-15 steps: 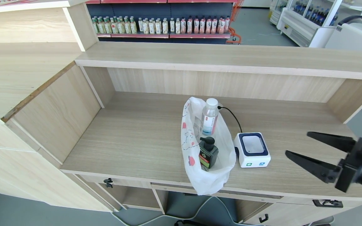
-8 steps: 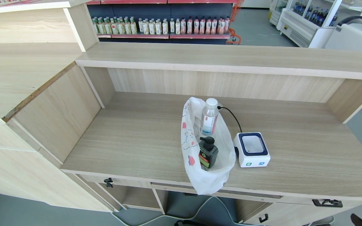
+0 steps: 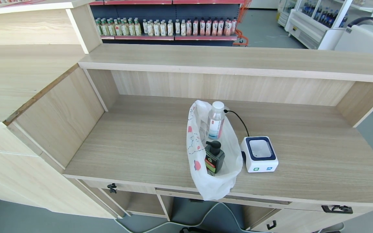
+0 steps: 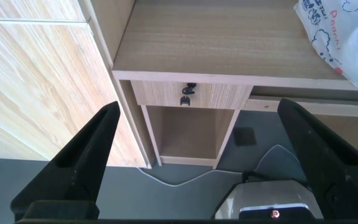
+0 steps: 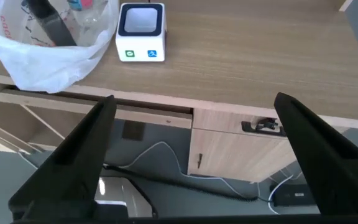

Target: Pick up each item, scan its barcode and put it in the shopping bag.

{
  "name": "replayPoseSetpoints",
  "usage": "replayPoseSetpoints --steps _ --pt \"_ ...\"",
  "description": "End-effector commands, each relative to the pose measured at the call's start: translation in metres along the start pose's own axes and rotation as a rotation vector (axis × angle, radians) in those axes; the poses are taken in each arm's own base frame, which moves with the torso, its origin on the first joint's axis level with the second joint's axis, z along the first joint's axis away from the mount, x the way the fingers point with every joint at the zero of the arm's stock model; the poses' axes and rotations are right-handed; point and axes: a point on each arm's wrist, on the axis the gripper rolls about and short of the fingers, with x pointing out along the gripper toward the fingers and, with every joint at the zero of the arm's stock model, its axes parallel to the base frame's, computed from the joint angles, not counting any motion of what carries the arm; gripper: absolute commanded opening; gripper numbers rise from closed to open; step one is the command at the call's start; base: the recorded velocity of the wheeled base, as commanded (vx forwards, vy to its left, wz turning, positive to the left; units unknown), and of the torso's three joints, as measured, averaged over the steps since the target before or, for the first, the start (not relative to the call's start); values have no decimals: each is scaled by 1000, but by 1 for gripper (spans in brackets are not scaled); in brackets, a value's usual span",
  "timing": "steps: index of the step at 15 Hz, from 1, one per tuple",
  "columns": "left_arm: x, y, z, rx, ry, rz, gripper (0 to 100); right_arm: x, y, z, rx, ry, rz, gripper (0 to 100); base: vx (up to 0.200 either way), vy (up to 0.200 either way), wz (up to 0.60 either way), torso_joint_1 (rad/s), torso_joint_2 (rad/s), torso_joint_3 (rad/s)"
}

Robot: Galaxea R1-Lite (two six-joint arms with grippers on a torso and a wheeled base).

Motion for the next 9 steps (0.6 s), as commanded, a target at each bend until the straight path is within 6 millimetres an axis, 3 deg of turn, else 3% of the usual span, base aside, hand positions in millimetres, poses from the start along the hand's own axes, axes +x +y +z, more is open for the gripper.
replayPoseSetpoints --steps 1,9 --pt "0 0 0 0 0 0 100 -5 0 -2 -4 -60 12 100 0 0 0 0 0 0" --pt "0 0 0 0 0 0 100 -5 0 -2 29 -57 7 100 0 0 0 0 0 0"
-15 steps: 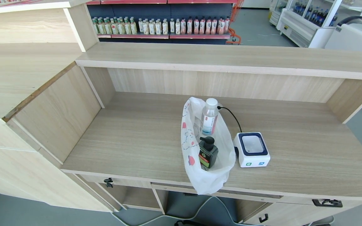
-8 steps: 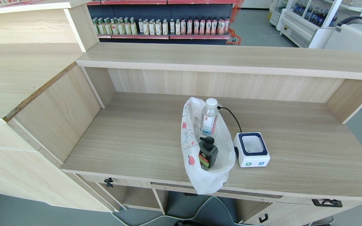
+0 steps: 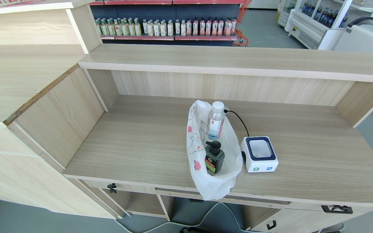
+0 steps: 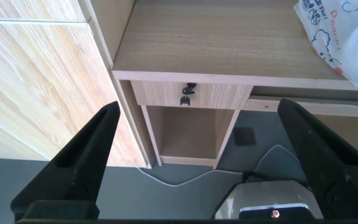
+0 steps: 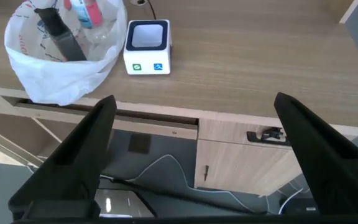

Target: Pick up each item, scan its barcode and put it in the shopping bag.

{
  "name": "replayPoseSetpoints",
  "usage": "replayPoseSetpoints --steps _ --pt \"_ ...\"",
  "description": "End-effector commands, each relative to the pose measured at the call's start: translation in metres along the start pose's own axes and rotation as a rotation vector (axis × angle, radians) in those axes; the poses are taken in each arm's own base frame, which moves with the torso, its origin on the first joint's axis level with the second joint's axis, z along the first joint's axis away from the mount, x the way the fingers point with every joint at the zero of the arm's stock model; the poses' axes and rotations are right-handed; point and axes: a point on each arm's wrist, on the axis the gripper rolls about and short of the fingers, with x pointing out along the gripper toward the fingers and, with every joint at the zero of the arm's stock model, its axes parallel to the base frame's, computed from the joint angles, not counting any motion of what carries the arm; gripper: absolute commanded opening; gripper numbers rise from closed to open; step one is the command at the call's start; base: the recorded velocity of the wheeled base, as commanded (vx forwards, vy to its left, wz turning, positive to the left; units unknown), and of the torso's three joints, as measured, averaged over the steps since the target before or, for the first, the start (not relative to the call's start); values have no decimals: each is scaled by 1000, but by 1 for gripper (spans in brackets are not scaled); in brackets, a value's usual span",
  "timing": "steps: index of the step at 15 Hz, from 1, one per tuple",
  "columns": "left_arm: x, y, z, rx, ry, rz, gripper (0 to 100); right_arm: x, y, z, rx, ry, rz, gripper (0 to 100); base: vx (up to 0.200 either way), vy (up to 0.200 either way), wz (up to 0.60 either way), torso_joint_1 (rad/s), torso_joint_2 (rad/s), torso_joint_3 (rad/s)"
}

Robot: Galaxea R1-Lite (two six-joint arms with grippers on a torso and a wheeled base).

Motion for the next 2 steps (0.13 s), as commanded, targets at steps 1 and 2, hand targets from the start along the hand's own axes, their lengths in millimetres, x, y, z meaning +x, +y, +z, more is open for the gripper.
replayPoseSetpoints --steps 1,2 --pt "0 0 0 0 0 0 100 0 0 0 -1 2 1 100 0 0 0 0 0 0" --pt "0 0 0 0 0 0 100 0 0 0 0 2 1 100 0 0 0 0 0 0"
